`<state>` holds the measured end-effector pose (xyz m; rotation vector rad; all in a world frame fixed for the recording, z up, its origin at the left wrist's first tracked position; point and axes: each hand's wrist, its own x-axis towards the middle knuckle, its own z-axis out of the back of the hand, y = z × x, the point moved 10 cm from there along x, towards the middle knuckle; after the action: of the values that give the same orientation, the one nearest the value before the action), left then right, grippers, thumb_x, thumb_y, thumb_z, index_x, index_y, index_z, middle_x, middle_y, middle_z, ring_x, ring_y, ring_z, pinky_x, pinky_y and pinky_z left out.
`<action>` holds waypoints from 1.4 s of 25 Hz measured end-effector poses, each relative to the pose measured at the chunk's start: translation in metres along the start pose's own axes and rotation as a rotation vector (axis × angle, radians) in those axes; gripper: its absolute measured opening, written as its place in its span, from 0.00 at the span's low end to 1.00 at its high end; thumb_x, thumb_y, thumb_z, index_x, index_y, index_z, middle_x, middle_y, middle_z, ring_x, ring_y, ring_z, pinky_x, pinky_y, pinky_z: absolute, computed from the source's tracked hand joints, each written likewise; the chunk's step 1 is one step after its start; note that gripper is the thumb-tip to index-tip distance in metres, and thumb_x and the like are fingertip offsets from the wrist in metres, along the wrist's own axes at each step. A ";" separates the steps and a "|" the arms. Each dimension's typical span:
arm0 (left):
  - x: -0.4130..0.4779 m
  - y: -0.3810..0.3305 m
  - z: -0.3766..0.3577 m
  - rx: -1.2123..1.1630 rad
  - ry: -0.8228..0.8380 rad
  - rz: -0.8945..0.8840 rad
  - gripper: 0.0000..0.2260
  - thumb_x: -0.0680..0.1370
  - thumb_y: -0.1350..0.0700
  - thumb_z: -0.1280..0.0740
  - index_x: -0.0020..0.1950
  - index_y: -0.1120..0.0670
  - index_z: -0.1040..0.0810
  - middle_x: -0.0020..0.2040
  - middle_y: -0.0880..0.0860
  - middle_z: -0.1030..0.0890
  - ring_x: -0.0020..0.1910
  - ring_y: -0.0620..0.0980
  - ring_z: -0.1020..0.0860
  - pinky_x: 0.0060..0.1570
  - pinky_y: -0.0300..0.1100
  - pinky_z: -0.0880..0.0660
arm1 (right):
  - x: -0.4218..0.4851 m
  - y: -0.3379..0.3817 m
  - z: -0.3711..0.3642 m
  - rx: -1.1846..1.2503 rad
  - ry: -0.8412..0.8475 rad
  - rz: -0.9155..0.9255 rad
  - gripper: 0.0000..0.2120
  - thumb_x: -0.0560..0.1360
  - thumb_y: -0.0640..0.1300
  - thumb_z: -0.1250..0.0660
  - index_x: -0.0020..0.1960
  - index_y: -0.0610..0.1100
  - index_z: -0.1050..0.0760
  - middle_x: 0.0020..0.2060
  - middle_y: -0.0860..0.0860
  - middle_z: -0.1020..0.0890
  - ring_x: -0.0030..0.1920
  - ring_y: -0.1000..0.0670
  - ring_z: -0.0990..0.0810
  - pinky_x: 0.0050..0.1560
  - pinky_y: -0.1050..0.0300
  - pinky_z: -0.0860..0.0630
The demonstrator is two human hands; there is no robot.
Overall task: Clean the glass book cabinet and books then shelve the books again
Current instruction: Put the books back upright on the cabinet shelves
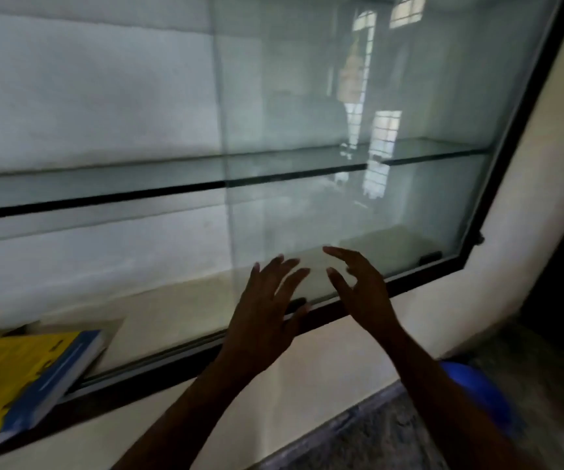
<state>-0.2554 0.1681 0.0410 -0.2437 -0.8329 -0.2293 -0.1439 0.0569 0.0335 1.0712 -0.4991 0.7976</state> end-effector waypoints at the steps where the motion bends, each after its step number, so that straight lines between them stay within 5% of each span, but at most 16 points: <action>1: 0.024 -0.020 -0.017 0.123 0.067 -0.183 0.22 0.76 0.46 0.38 0.67 0.55 0.29 0.68 0.55 0.28 0.70 0.54 0.35 0.70 0.56 0.42 | -0.001 -0.020 0.021 0.040 -0.097 -0.111 0.16 0.76 0.49 0.37 0.62 0.46 0.26 0.58 0.55 0.24 0.60 0.57 0.27 0.62 0.57 0.30; 6: 0.118 -0.080 -0.118 0.462 0.258 -0.736 0.23 0.76 0.45 0.45 0.66 0.53 0.26 0.68 0.56 0.27 0.70 0.57 0.33 0.67 0.60 0.42 | -0.015 -0.122 0.130 0.218 -0.514 -0.570 0.21 0.77 0.49 0.37 0.69 0.49 0.33 0.67 0.51 0.30 0.67 0.51 0.32 0.68 0.51 0.34; 10: 0.172 -0.119 -0.215 0.698 0.353 -0.905 0.27 0.73 0.41 0.34 0.69 0.52 0.28 0.69 0.56 0.29 0.71 0.58 0.34 0.68 0.61 0.45 | -0.013 -0.212 0.180 0.360 -0.698 -0.658 0.26 0.77 0.52 0.38 0.73 0.49 0.40 0.67 0.52 0.32 0.64 0.55 0.33 0.65 0.59 0.36; 15: 0.245 -0.115 -0.282 0.903 0.410 -0.849 0.33 0.73 0.37 0.35 0.72 0.54 0.33 0.72 0.58 0.34 0.73 0.59 0.40 0.70 0.60 0.54 | 0.030 -0.330 0.181 0.362 -0.767 -0.673 0.27 0.78 0.48 0.39 0.74 0.44 0.43 0.73 0.47 0.39 0.73 0.48 0.40 0.73 0.50 0.42; 18: 0.254 -0.092 -0.310 0.933 0.341 -0.867 0.34 0.79 0.37 0.50 0.77 0.55 0.56 0.76 0.61 0.58 0.73 0.61 0.65 0.65 0.60 0.74 | 0.060 -0.371 0.160 0.302 -0.821 -0.653 0.27 0.79 0.46 0.42 0.75 0.41 0.46 0.74 0.45 0.42 0.75 0.48 0.45 0.74 0.50 0.47; 22: 0.254 -0.087 -0.317 0.965 0.422 -0.863 0.33 0.80 0.38 0.59 0.73 0.57 0.71 0.70 0.62 0.73 0.66 0.63 0.76 0.59 0.59 0.81 | 0.073 -0.379 0.126 0.144 -0.880 -0.689 0.27 0.80 0.47 0.46 0.75 0.41 0.48 0.75 0.45 0.46 0.75 0.48 0.48 0.75 0.47 0.53; 30: 0.236 -0.065 -0.281 0.907 0.481 -0.820 0.32 0.81 0.40 0.59 0.74 0.56 0.69 0.69 0.62 0.74 0.65 0.63 0.77 0.58 0.58 0.82 | 0.064 -0.347 0.099 0.071 -0.946 -0.695 0.31 0.77 0.57 0.54 0.76 0.45 0.50 0.76 0.48 0.48 0.76 0.49 0.51 0.72 0.53 0.57; 35: 0.210 -0.046 -0.249 0.904 0.424 -0.863 0.31 0.80 0.39 0.58 0.75 0.55 0.67 0.71 0.60 0.73 0.67 0.61 0.75 0.60 0.57 0.82 | 0.055 -0.310 0.071 0.051 -0.957 -0.674 0.37 0.75 0.67 0.62 0.76 0.45 0.50 0.76 0.48 0.49 0.75 0.49 0.51 0.73 0.47 0.57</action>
<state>0.0421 0.0270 0.0435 1.0065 -0.5032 -0.6503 0.1332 -0.0674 -0.0769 1.5236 -0.8405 -0.3484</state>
